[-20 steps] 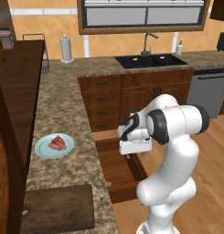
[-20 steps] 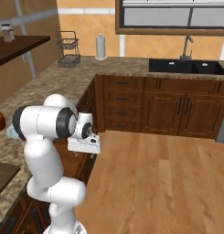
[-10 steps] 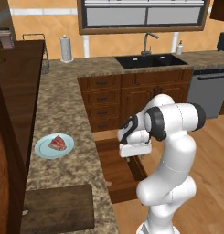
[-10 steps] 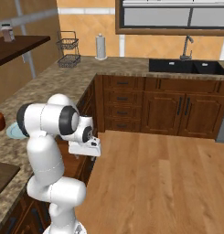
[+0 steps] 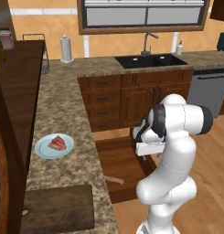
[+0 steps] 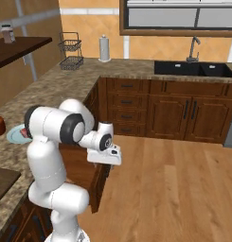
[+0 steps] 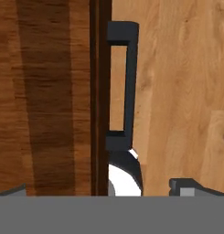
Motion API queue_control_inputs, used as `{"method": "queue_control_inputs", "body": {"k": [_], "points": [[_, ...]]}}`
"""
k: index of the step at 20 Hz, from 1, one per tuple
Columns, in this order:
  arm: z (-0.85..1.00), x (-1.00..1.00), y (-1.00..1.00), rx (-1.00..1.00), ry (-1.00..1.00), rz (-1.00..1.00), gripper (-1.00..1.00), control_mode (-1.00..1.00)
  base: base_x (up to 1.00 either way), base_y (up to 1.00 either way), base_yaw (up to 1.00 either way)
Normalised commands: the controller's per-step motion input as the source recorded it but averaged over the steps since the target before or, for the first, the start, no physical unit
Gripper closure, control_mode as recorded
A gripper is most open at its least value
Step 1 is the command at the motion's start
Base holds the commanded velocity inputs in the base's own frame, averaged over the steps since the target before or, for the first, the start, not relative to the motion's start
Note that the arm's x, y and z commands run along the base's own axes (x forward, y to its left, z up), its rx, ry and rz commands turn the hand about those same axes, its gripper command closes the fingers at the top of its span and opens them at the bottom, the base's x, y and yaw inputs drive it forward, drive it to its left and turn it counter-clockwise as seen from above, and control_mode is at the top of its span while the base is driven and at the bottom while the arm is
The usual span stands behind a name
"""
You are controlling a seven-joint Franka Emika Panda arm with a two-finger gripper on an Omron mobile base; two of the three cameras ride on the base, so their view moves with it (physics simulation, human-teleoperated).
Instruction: Pick up the knife from the drawer and place it on the cutting board. Then place the meat from the plate to the cutting board.
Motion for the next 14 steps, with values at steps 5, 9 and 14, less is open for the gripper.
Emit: {"method": "queue_control_inputs", "body": {"k": [5,9,14], "points": [[0.14,-0.23,-1.00,-0.05,-0.07,0.00,-1.00,-1.00,0.00,0.00,0.00],[0.27,-0.29,-1.00,-0.08,-0.11,0.00,-1.00,-1.00,0.00,0.00,0.00],[0.77,-0.49,-0.64,0.07,-0.08,0.00,-1.00,-1.00,0.00,0.00,0.00]]}}
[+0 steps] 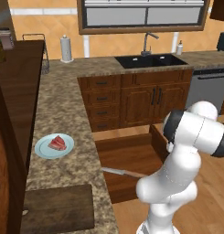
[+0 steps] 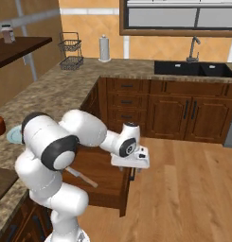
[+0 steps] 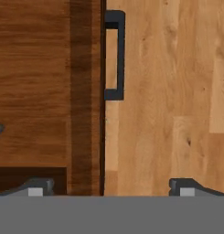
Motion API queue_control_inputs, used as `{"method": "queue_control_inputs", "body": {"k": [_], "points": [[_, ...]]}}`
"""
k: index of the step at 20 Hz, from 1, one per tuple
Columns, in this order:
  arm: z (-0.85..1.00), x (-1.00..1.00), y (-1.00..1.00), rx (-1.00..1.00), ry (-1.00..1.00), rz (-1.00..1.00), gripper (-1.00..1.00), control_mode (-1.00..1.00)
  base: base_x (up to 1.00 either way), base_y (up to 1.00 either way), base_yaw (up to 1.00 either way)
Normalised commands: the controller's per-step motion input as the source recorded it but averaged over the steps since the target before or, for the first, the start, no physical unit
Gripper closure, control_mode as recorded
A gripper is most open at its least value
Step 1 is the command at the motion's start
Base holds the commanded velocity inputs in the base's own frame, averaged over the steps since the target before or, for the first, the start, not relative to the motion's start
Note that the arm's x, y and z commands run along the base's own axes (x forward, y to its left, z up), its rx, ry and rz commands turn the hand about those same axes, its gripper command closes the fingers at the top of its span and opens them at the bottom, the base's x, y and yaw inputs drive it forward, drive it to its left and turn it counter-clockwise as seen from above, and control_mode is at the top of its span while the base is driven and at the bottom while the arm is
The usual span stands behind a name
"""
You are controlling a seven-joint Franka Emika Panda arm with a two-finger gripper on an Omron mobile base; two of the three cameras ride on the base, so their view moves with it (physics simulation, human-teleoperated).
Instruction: Pick up the knife from the drawer and place it on the cutting board. Then place the meat from the plate to the cutting board.
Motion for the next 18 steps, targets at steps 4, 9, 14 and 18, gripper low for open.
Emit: {"method": "queue_control_inputs", "body": {"k": [4,9,14,18], "points": [[1.00,-0.30,0.38,0.17,-0.12,0.02,-1.00,-1.00,0.00,0.00,0.00],[1.00,-0.24,0.58,0.05,-0.07,0.05,-1.00,-1.00,0.00,0.00,0.00],[0.85,-0.06,1.00,-0.01,-0.11,0.21,-1.00,-1.00,0.00,0.00,0.00],[-0.05,0.00,1.00,-0.05,-0.11,0.38,-1.00,-1.00,0.00,0.00,0.00]]}}
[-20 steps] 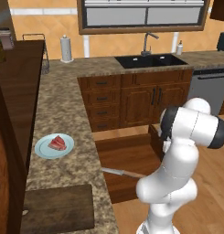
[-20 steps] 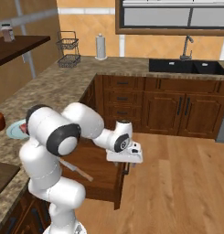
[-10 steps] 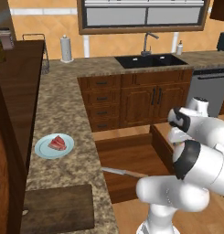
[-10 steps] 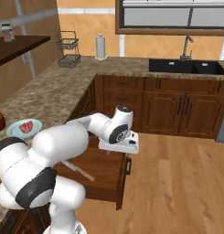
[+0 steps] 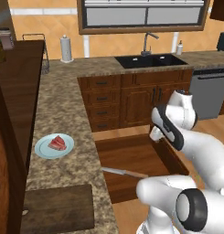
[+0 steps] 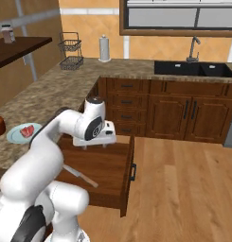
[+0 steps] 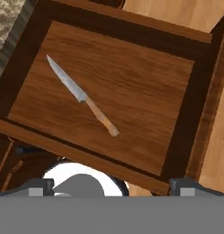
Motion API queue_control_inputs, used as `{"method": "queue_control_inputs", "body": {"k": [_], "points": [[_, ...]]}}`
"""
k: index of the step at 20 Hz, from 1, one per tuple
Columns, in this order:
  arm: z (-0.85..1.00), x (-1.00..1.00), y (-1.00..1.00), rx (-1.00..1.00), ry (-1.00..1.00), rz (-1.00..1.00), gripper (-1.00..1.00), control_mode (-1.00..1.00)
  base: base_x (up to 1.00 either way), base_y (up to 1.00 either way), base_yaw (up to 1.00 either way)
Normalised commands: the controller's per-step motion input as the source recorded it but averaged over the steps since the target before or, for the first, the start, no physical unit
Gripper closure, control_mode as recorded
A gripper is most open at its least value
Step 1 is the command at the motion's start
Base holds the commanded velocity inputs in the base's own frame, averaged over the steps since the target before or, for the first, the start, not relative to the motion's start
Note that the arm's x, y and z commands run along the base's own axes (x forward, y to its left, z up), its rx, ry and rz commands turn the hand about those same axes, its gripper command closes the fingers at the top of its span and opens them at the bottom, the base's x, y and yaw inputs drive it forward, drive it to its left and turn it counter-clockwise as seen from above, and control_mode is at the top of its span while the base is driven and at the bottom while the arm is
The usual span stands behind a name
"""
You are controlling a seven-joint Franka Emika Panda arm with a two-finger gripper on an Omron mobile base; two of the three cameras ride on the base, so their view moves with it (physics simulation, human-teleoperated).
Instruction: Pick up the knife from the drawer and place it on the cutting board. Then place the meat from the plate to the cutting board.
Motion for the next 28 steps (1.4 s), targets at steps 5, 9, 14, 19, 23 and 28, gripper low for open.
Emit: {"method": "queue_control_inputs", "body": {"k": [5,9,14,19,23,28], "points": [[-0.82,0.19,0.86,-0.11,-0.16,0.33,-1.00,-1.00,0.00,0.00,0.00],[-0.73,0.65,0.31,-0.11,0.00,0.05,-1.00,-1.00,0.00,0.00,0.00],[-0.51,0.40,0.06,-0.07,0.09,0.00,-1.00,-1.00,0.00,0.00,0.00],[-0.55,0.00,0.01,-0.01,0.24,0.00,-1.00,-1.00,0.00,0.00,0.00],[-0.36,-0.26,0.00,0.00,0.16,0.00,-1.00,-1.00,0.00,0.00,0.00],[-0.74,-0.09,0.07,-0.02,0.11,0.03,-1.00,-1.00,0.00,0.00,0.00]]}}
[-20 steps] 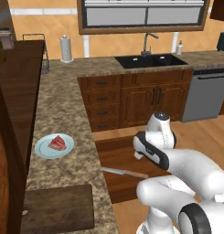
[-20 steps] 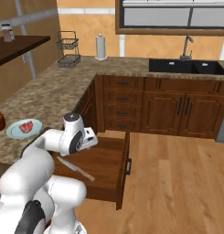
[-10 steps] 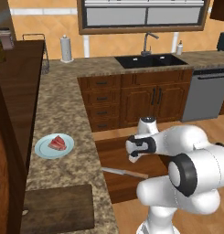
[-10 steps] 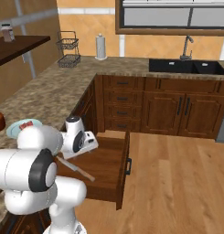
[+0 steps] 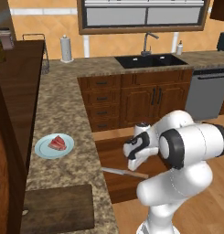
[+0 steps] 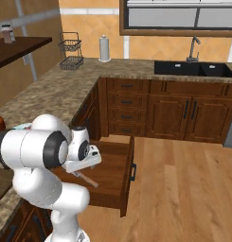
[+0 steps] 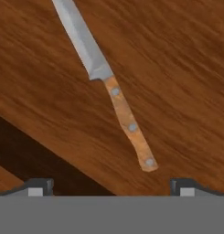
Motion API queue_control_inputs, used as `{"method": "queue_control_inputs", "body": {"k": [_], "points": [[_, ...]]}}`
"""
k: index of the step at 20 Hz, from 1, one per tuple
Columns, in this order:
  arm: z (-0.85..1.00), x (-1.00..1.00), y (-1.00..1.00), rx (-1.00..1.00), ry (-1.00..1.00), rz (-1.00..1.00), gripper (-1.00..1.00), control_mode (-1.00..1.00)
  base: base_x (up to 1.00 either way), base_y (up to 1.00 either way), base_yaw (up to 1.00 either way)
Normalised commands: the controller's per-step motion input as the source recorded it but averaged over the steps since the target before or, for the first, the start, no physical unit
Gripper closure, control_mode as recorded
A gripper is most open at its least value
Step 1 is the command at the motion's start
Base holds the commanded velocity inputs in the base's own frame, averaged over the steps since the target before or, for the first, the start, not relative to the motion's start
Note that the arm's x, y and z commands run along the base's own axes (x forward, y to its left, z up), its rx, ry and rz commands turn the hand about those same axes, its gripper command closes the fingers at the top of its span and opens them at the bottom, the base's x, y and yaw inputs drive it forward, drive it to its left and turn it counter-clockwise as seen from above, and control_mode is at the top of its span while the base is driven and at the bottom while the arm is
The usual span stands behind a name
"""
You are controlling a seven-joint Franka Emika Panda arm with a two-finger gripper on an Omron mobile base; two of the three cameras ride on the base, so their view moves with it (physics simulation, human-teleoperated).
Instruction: Pick up the knife from the drawer and place it on the cutting board. Then place the meat from the plate to the cutting board.
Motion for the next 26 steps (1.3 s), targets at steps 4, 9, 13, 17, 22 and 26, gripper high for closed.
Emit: {"method": "queue_control_inputs", "body": {"k": [4,9,13,17,22,26], "points": [[-0.66,0.01,0.07,0.00,0.01,0.00,-1.00,-1.00,0.00,0.00,0.00],[-0.26,0.27,0.00,0.00,0.00,0.00,-1.00,-1.00,0.00,0.00,0.00],[-0.34,0.28,0.00,0.00,0.00,0.00,-1.00,-1.00,0.00,0.00,0.00],[-0.41,0.23,0.00,-0.02,0.00,0.00,-1.00,-1.00,0.00,0.00,0.00],[-0.51,0.07,0.00,-0.07,0.00,0.00,-1.00,-1.00,0.00,0.00,0.00],[-0.36,0.05,0.00,-0.04,0.00,0.00,-1.00,-1.00,0.00,0.00,0.00]]}}
